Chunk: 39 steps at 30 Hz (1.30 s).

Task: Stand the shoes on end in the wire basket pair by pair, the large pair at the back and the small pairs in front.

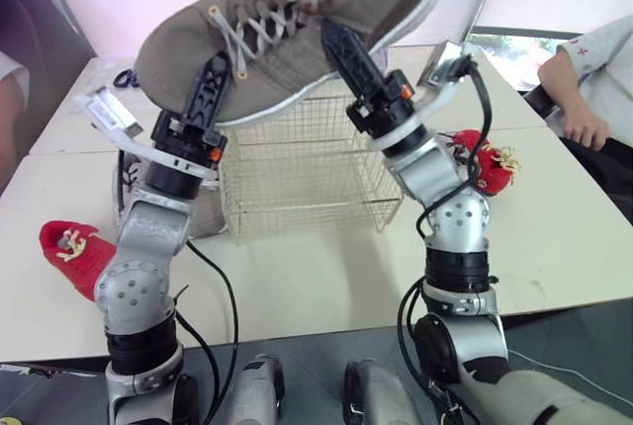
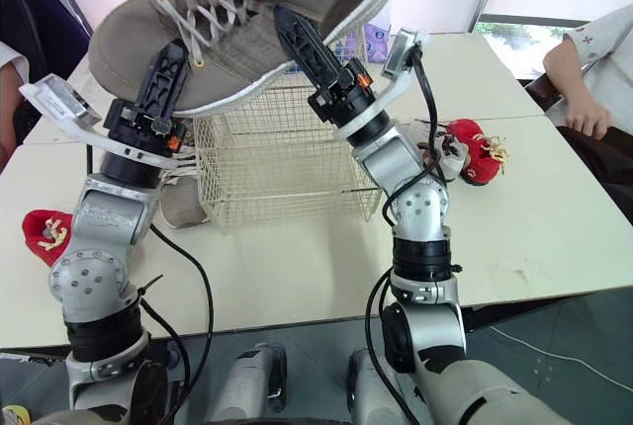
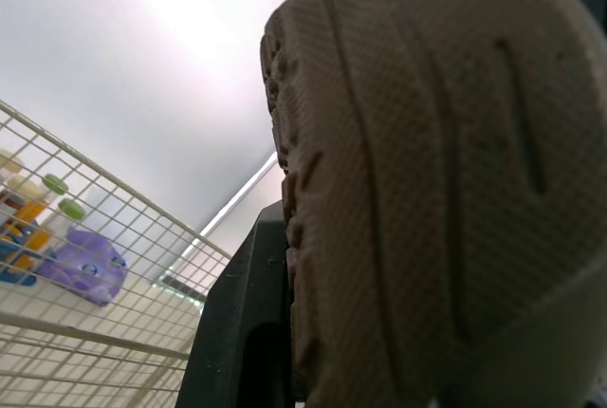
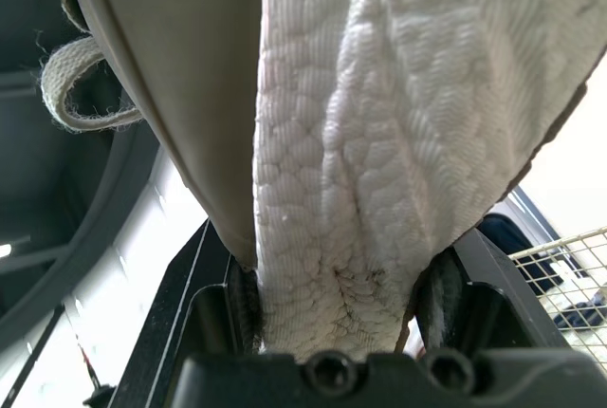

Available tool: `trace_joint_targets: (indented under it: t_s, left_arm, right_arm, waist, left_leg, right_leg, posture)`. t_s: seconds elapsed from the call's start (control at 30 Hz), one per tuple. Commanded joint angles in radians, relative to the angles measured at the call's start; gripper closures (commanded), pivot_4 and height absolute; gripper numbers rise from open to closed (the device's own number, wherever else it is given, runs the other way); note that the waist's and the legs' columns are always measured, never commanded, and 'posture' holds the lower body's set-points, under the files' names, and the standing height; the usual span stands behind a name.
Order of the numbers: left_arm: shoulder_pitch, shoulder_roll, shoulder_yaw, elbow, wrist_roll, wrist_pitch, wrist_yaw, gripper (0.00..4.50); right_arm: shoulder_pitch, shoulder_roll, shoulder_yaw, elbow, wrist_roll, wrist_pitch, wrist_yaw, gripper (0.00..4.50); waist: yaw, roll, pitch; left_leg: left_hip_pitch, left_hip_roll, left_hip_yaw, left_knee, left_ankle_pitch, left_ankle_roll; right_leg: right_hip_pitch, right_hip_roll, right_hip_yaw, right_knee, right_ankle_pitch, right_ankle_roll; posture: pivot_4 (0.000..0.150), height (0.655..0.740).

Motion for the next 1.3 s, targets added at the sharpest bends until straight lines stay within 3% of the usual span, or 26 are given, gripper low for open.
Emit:
trace_joint_targets:
  t_s: [0.03, 0.13, 0.27, 0.37, 0.6, 0.9, 1.1, 1.23, 1.3]
  left_arm:
    - [0.043, 0.074, -0.014, -0.062, 0.069, 0.04, -0.005, 1.88]
    - [0.072, 0.152, -0.011, -0.124, 0.133, 0.065, 0.025, 0.28]
    - [0.115, 0.248, 0.012, -0.206, 0.142, 0.109, 0.048, 0.28]
    - [0.181, 0.333, 0.077, -0.256, 0.082, 0.137, 0.029, 0.28]
    - [0.332, 0.481, 0.208, -0.294, -0.039, 0.158, -0.052, 0.28]
    - [0.408, 0.525, 0.257, -0.296, -0.059, 0.144, -0.053, 0.28]
    - [0.38, 0.514, 0.216, -0.271, -0.028, 0.145, -0.047, 0.28]
    - [0.378, 0.511, 0.21, -0.263, -0.012, 0.148, -0.044, 0.22]
    - [0.378, 0.51, 0.209, -0.262, -0.007, 0.149, -0.043, 0.22]
  right_arm:
    - [-0.185, -0.092, -0.096, 0.042, -0.018, -0.082, 0.069, 2.8]
    - [-0.335, -0.214, -0.12, 0.227, -0.094, -0.134, 0.202, 2.8]
    - [-0.499, -0.343, -0.097, 0.482, -0.226, -0.222, 0.415, 2.8]
    - [-0.612, -0.437, -0.019, 0.71, -0.395, -0.341, 0.629, 2.8]
    - [-0.763, -0.479, 0.091, 1.105, -0.693, -0.639, 0.841, 2.8]
    - [-0.8, -0.443, 0.114, 1.267, -0.872, -0.736, 0.925, 2.8]
    - [-0.798, -0.403, 0.081, 1.306, -0.919, -0.754, 0.871, 2.8]
    - [-0.79, -0.396, 0.07, 1.317, -0.948, -0.751, 0.834, 0.77]
    - [-0.789, -0.398, 0.064, 1.318, -0.96, -0.755, 0.812, 0.05]
  waist:
    - [-0.001, 0.0, 0.0]
    - [0.006, 0.0, 0.0]
    - [0.003, 0.0, 0.001]
    - [-0.005, 0.0, 0.001]
    - [-0.027, 0.002, 0.002]
    - [-0.024, 0.003, 0.002]
    - [-0.025, 0.002, 0.002]
    - [-0.022, 0.002, 0.002]
    - [-0.022, 0.002, 0.002]
  left_leg:
    - [0.0, 0.0, 0.0, 0.0, 0.0, 0.0]
    - [-0.002, 0.0, 0.0, -0.001, 0.0, 0.0]
    - [-0.004, 0.0, 0.001, -0.003, 0.0, 0.0]
    - [-0.004, 0.0, 0.002, -0.004, 0.0, 0.0]
    - [-0.005, 0.0, 0.003, -0.007, 0.0, 0.0]
    - [-0.009, 0.0, 0.004, -0.007, 0.0, -0.002]
    - [-0.008, 0.0, 0.004, -0.009, 0.001, -0.004]
    - [-0.009, 0.0, 0.004, -0.009, 0.002, -0.005]
    - [-0.009, 0.0, 0.004, -0.009, 0.002, -0.005]
  right_leg:
    - [-0.001, 0.0, 0.0, 0.0, 0.0, 0.0]
    - [-0.001, 0.0, 0.0, -0.001, 0.0, 0.001]
    - [-0.004, 0.0, 0.0, -0.003, 0.0, 0.001]
    - [-0.004, 0.0, 0.0, -0.004, 0.001, 0.002]
    - [-0.008, -0.001, 0.001, -0.002, 0.001, 0.002]
    - [-0.012, -0.001, 0.002, -0.002, 0.001, 0.003]
    - [-0.013, -0.001, 0.001, -0.002, 0.002, 0.003]
    - [-0.013, -0.001, 0.001, -0.001, 0.002, 0.004]
    - [-0.013, -0.001, 0.001, -0.001, 0.002, 0.004]
  posture:
    - [0.15, 0.74]
    - [0.15, 0.74]
    - [0.15, 0.74]
    - [0.15, 0.74]
    - [0.15, 0.74]
    - [0.15, 0.74]
    - [0.15, 0.74]
    - [0.15, 0.74]
    - [0.15, 0.74]
